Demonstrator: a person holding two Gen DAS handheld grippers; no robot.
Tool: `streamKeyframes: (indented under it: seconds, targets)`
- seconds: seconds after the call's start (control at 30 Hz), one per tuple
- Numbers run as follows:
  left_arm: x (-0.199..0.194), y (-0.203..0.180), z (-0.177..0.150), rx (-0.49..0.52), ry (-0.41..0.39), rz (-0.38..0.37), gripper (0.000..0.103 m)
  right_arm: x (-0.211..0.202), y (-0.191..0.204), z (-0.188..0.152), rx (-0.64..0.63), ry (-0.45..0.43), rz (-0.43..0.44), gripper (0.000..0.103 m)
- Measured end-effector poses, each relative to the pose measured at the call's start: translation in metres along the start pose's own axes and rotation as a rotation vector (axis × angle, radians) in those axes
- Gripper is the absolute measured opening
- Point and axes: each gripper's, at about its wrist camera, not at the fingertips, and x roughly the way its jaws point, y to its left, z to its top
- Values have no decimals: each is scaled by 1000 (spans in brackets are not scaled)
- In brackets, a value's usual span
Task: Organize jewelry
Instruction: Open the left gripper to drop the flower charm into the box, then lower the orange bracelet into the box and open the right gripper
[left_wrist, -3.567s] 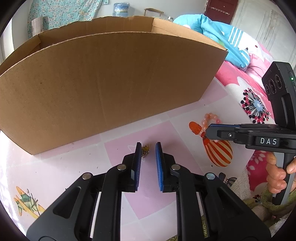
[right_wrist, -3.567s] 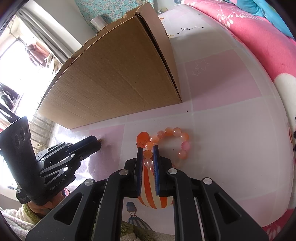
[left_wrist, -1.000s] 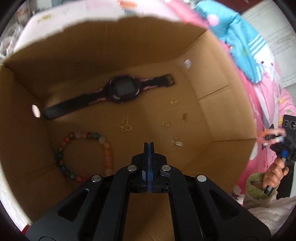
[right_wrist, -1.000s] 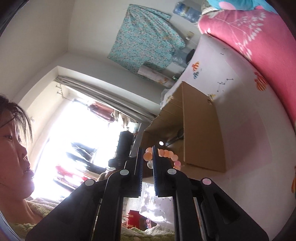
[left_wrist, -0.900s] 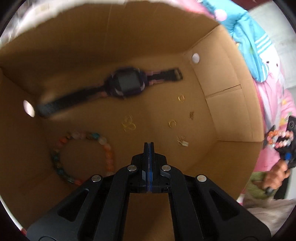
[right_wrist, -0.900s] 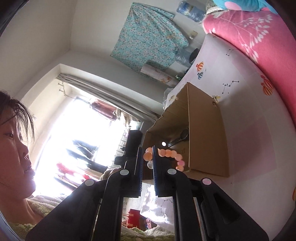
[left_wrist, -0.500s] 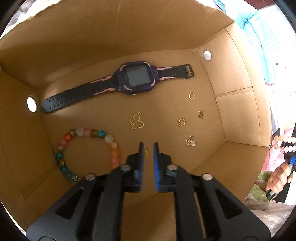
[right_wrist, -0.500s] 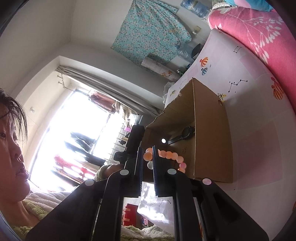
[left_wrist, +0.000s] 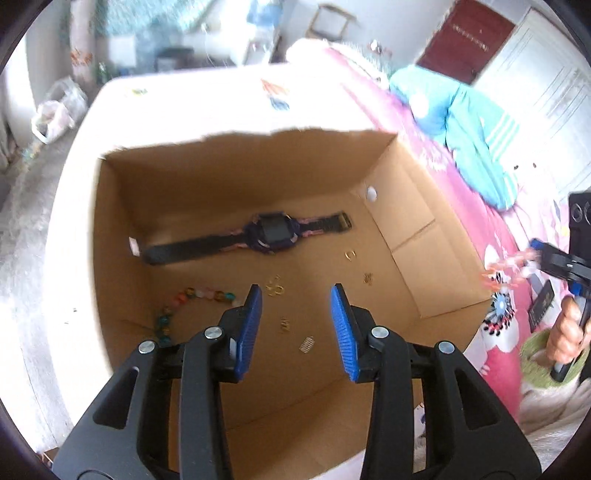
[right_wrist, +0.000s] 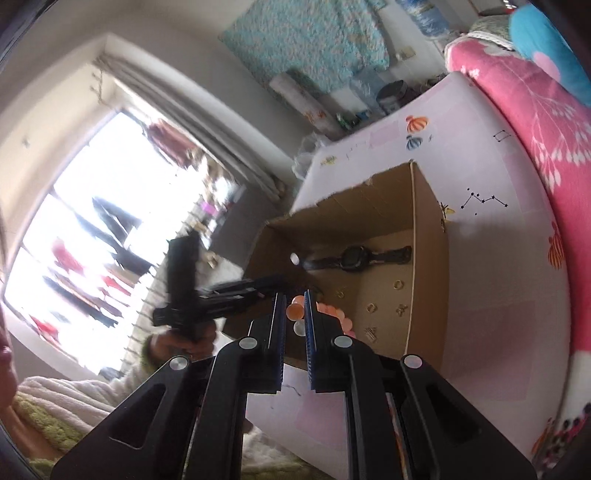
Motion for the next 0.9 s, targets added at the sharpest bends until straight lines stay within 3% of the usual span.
streamKeyframes:
  seconds: [0.2,0.33,0.4,0.57,0.9]
  targets:
    - [-24,22,-17,-98,-134,-3,38,55,13,12,-134,268,-149,10]
    - [-33,28,-23,-129,-179,15,38,89,12,11,-188,455,-238,10]
    - [-38,30,-29,-136,-194,19,38,109,10,8,-244,567,-323,10]
    - [-44,31,-35,-138,-234,29,38,142,5,3,-349,740,-465,10]
    - [-46,35,-39,-149,-251,7,39,170,4,-6,-543,851,-655,10]
